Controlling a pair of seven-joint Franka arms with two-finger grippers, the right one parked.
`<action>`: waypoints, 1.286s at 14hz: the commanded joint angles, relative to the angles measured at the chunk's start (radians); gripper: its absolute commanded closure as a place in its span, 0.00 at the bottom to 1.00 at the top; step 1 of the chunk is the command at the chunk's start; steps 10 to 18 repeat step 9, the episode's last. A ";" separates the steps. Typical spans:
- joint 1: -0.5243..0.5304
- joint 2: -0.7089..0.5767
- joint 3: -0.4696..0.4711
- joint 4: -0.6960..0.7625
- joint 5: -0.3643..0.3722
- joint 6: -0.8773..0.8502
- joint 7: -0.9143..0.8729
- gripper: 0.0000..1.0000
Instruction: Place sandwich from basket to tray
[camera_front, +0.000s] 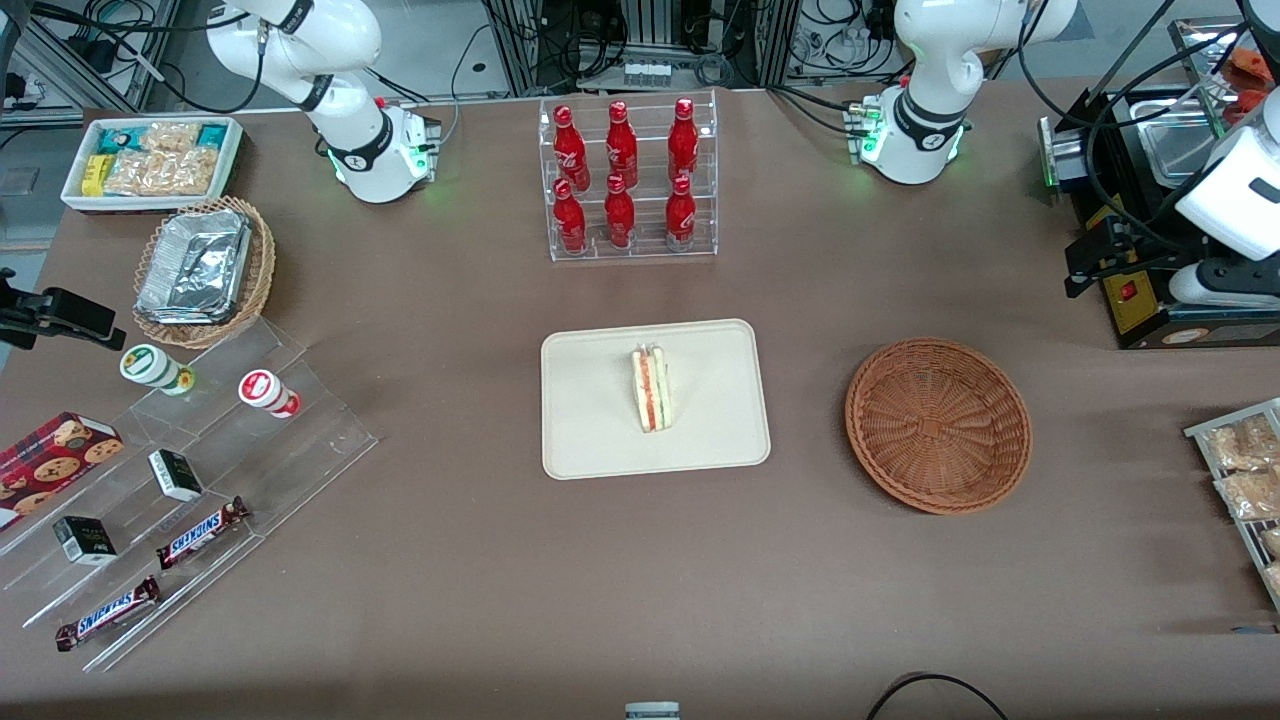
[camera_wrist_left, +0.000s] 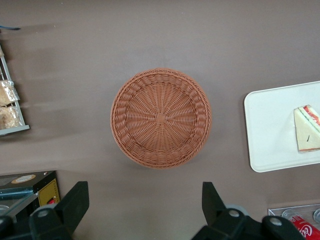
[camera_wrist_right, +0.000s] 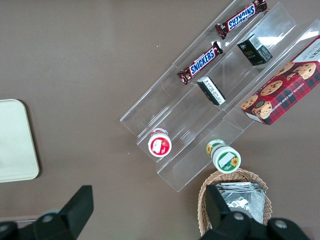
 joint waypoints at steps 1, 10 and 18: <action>-0.008 0.045 0.008 0.062 0.011 -0.005 -0.002 0.00; -0.002 0.065 0.031 0.076 0.017 -0.037 -0.024 0.00; -0.002 0.065 0.031 0.076 0.017 -0.037 -0.024 0.00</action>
